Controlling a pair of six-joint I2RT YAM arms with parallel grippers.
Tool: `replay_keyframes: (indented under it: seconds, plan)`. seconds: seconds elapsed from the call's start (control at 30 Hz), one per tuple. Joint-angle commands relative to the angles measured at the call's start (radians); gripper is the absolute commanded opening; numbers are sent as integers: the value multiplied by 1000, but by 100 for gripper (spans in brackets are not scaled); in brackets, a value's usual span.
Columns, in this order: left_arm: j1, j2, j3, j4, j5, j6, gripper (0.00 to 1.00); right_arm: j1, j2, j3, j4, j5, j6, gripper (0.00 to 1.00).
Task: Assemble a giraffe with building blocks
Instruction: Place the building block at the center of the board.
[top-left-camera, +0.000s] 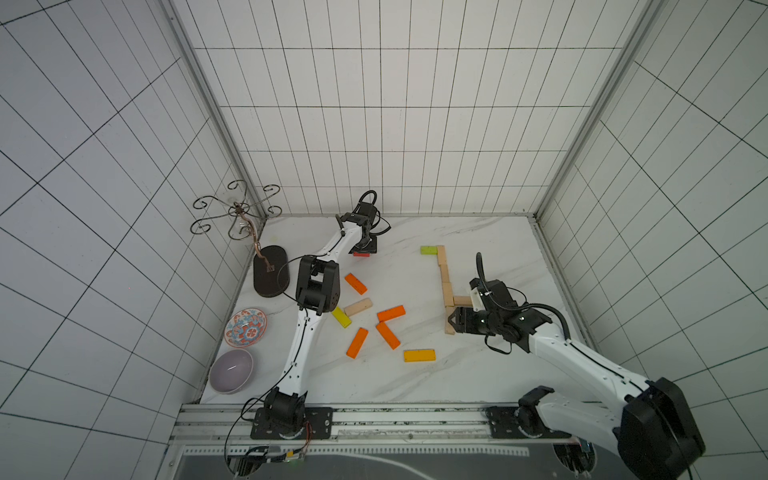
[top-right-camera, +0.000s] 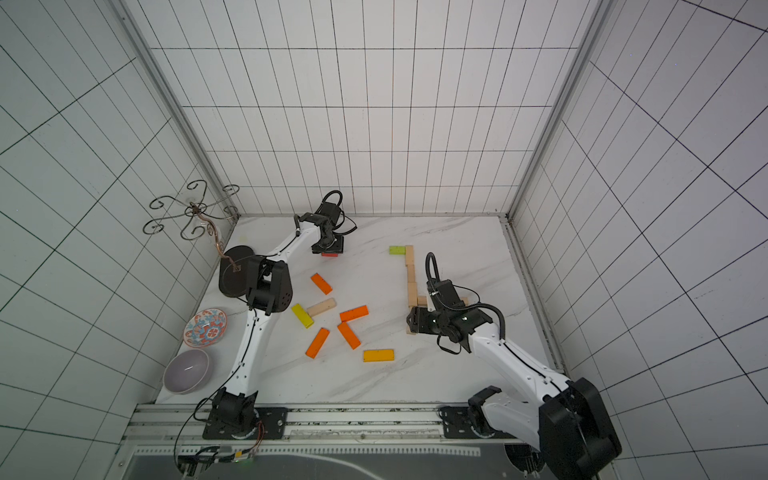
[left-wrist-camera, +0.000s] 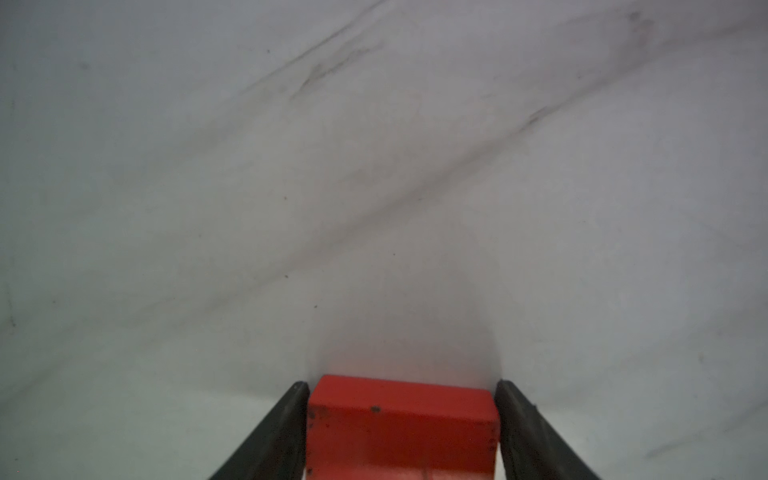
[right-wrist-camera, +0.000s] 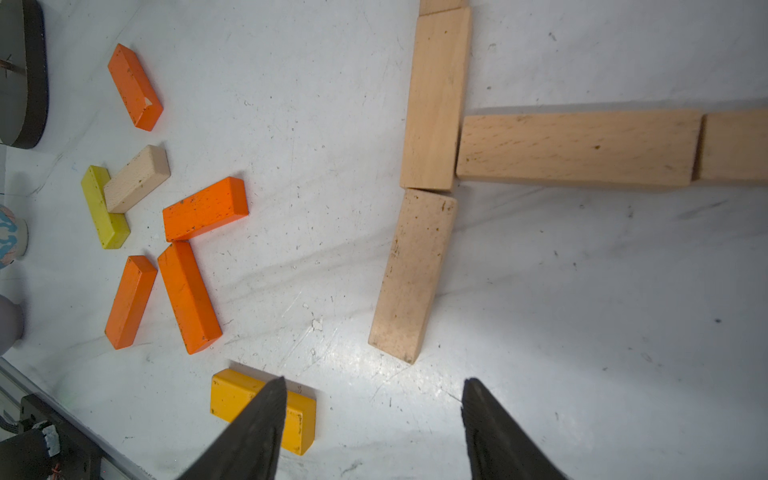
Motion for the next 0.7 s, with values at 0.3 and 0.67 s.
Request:
replay_keyframes:
  seconds: [0.3,0.67]
  plan:
    - [15,-157,-4,5,23,16,90,11,-13,31,-17,18,14,68]
    - [10,-633,-532,53,-6,-96,90,16,-52,38,-42,25,43,67]
